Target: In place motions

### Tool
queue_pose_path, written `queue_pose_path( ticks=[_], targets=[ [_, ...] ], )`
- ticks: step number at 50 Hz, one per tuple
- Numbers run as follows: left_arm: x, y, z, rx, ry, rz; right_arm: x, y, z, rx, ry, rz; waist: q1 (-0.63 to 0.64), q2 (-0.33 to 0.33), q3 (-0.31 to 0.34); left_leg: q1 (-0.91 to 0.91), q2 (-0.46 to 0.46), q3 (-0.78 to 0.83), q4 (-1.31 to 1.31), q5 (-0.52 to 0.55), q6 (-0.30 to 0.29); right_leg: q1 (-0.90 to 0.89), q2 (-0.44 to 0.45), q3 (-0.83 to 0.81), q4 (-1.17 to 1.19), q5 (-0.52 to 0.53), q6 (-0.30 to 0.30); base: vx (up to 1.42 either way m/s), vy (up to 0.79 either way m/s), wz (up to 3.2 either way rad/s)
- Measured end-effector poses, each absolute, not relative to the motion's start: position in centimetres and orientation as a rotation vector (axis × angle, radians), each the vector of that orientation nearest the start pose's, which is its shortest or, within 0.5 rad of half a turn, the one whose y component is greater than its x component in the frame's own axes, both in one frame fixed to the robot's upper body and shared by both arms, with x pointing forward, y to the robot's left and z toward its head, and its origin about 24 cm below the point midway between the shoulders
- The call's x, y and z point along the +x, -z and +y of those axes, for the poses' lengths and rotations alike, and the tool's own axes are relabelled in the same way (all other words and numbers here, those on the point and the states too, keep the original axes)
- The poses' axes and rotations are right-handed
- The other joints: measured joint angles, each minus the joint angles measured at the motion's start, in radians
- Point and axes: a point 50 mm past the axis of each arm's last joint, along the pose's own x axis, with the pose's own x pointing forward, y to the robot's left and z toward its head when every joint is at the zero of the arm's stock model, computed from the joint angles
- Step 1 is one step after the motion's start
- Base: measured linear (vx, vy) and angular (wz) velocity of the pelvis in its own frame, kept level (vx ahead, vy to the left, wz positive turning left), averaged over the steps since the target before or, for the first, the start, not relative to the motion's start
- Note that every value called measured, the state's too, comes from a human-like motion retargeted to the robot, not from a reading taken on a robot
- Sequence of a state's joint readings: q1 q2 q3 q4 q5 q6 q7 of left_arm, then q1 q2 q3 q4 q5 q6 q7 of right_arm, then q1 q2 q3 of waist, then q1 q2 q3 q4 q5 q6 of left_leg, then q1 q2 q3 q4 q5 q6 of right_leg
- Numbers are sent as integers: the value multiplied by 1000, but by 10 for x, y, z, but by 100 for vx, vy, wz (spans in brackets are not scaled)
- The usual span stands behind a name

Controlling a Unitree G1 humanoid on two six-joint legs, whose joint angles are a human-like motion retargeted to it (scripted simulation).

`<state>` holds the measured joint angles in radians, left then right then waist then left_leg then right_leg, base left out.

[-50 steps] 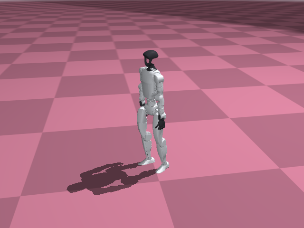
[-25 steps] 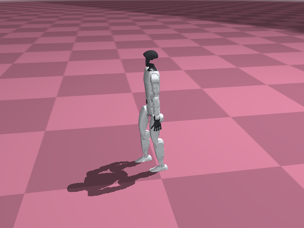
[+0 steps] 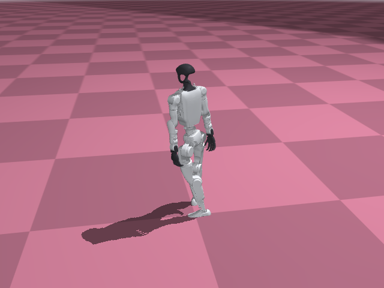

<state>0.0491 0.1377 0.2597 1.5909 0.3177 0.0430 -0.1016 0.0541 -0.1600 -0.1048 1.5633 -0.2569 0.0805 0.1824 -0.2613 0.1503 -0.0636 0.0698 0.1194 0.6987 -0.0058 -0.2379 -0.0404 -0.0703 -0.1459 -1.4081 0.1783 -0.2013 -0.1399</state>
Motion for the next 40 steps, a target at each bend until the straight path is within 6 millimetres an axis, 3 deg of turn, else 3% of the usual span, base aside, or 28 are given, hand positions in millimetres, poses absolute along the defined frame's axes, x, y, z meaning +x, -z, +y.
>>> queue_pose_path(
  ticks=[2, 7, 13, 18, 25, 27, 31, 33, 37, 40],
  targets=[
    [-20, 177, 201, 57, 10, 1684, -25, 175, -209, -65, -85, 1740, 28, 1, -22, 8, 7, 64, 8, -13, -20, 15, 23, -91, -28, 19, 13, -23, 34, -250],
    [-18, 177, 204, 55, -10, 1666, -27, 174, -205, -57, -80, 1768, 53, -25, -55, 37, 2, 189, 36, -30, -61, -54, 21, 39, -21, 104, -29, -30, 22, -203],
    [-6, 178, 199, 87, 15, 1661, -26, 176, -198, -22, -81, 1746, -17, 12, -94, 65, 39, 236, 66, -8, -77, -90, 13, 136, 42, 61, 15, -26, 16, -79],
    [9, 181, 184, 33, 54, 1587, -18, 177, -197, -34, -84, 1737, -31, -2, -126, 103, 40, 249, 126, 93, -60, -124, 2, 285, 49, 41, 22, -19, 11, -124],
    [25, 181, 176, 22, 89, 1527, 24, 179, -188, -58, -154, 1593, -22, -139, -114, 81, 19, 103, 448, 298, 165, -131, -91, 571, 23, 68, 17, -18, 8, -164],
    [29, 181, 176, 25, 92, 1514, 39, 179, -186, -82, -186, 1544, -15, -165, -104, 31, 39, 28, 583, 339, 202, -136, -100, 654, 17, 76, 14, -14, 7, -193],
    [35, 181, 175, 20, 87, 1493, 62, 177, -183, -124, -222, 1470, 6, -171, -74, -109, -7, -235, 721, 297, 139, -142, -70, 789, -9, 102, 3, -12, 7, -195],
    [37, 181, 175, 19, 82, 1488, 68, 176, -183, -129, -228, 1450, 6, -174, -59, -159, -38, -320, 730, 252, 141, -142, -61, 843, -20, 113, 2, -11, 4, -153],
    [37, 181, 176, 23, 66, 1489, 67, 176, -182, -126, -231, 1460, 23, -194, -33, -223, -63, -376, 661, 153, 184, -146, -53, 960, -32, 132, 6, -7, 0, -153],
    [35, 181, 177, 19, 45, 1492, 57, 177, -185, -137, -226, 1502, 41, -194, -1, -249, -105, -475, 528, 115, 147, -131, -20, 1038, -48, 147, 9, -2, -3, -154]
  ],
)
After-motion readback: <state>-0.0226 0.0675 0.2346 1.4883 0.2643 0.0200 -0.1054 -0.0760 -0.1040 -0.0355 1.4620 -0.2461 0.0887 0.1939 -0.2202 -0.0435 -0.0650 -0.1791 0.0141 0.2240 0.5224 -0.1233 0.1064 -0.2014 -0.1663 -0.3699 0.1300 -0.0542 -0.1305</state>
